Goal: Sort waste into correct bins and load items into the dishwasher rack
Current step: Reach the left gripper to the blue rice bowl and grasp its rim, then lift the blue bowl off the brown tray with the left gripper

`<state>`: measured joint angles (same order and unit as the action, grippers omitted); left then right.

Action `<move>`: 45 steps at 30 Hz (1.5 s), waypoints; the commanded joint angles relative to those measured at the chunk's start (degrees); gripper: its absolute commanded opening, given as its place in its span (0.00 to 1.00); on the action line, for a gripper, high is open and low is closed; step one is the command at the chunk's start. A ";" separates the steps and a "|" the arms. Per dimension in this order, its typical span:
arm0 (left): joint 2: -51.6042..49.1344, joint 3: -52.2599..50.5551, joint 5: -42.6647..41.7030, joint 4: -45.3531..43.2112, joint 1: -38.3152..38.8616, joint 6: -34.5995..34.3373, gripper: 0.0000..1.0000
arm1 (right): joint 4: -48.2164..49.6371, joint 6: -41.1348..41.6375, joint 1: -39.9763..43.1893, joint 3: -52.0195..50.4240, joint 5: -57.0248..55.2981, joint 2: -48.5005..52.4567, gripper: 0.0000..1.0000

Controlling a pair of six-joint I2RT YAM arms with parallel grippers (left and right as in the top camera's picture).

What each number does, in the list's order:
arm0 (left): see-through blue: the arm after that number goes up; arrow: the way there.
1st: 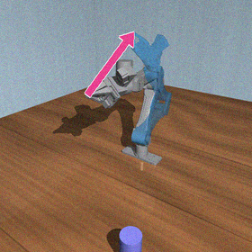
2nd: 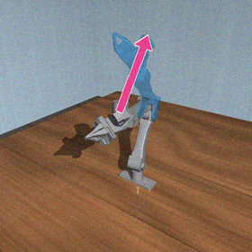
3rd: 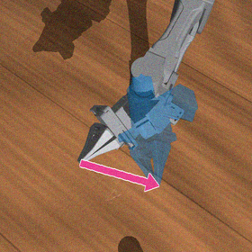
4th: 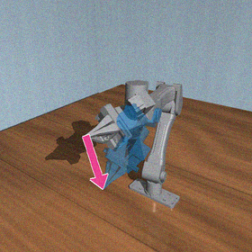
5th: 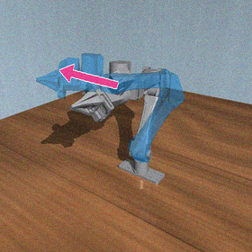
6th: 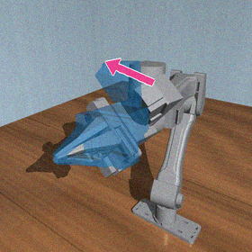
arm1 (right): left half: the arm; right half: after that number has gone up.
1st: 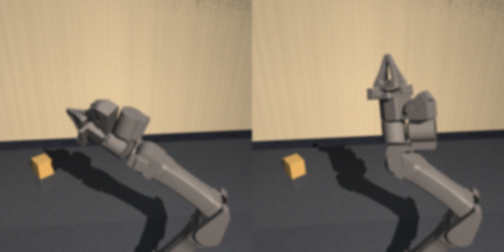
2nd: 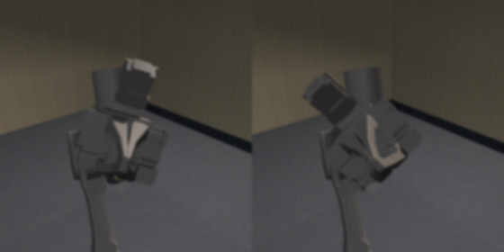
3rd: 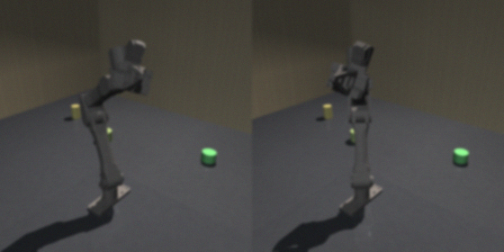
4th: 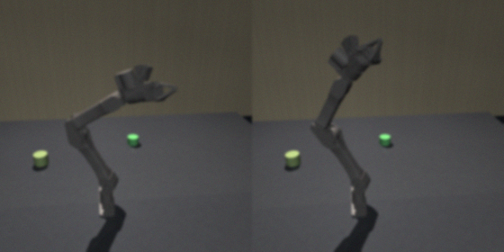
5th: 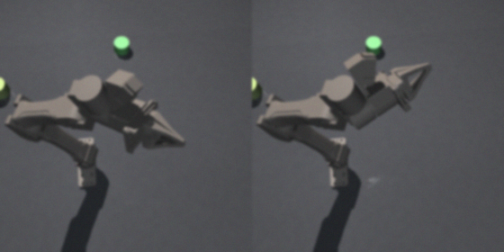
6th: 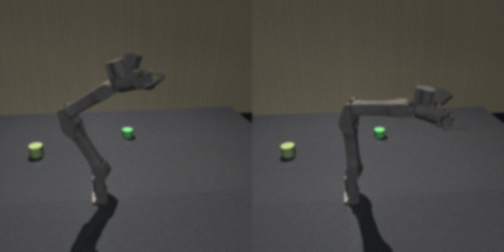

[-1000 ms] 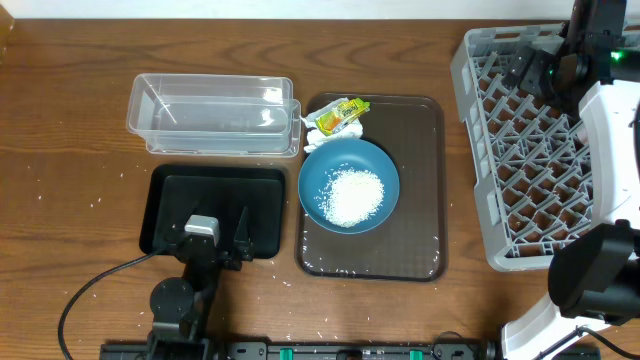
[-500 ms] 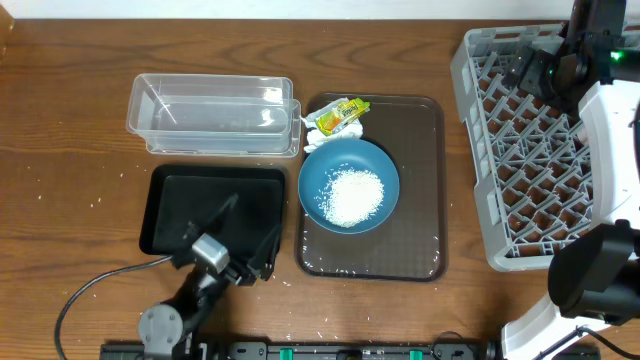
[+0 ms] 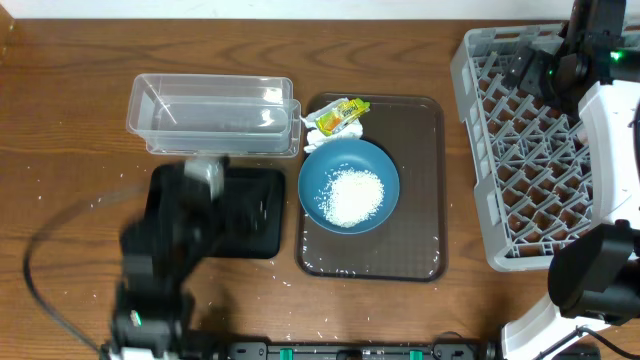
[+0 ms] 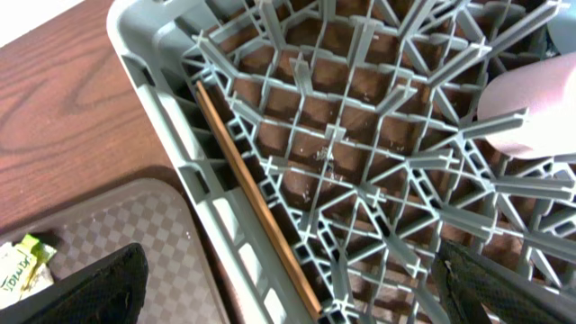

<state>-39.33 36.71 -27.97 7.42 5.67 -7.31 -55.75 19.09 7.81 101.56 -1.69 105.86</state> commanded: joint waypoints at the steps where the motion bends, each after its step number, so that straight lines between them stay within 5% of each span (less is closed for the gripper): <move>1: -14.32 17.73 -6.69 11.80 -0.13 2.54 0.90 | -0.02 0.79 0.04 0.11 -0.22 -0.74 0.99; 3: -21.75 25.51 -13.03 17.64 -0.13 2.47 0.90 | -0.02 0.79 0.04 0.11 -0.22 -0.74 0.99; 8: -33.00 30.64 -20.09 16.20 0.35 0.52 0.90 | -0.02 0.79 0.04 0.11 -0.22 -0.74 0.99; 14: -40.33 36.15 -8.26 22.38 9.11 -0.24 0.90 | -0.02 0.79 0.04 0.11 -0.22 -0.74 0.99; 21: -51.23 52.06 19.96 44.22 25.40 0.15 0.90 | -0.02 0.79 0.04 0.11 -0.22 -0.74 0.99; 33: -62.12 52.61 19.50 36.89 39.65 -4.11 0.89 | -0.02 0.79 0.04 0.11 -0.22 -0.74 0.99; 41: -70.69 52.61 26.64 34.84 41.55 -24.74 0.77 | -0.02 0.79 0.04 0.11 -0.22 -0.74 0.99; 45: -74.34 52.61 30.18 34.32 41.57 -28.87 0.77 | -0.02 0.79 0.04 0.11 -0.22 -0.74 0.99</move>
<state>-111.77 88.64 -2.72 41.98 47.35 -28.82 -55.72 19.09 7.81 101.51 -1.72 105.86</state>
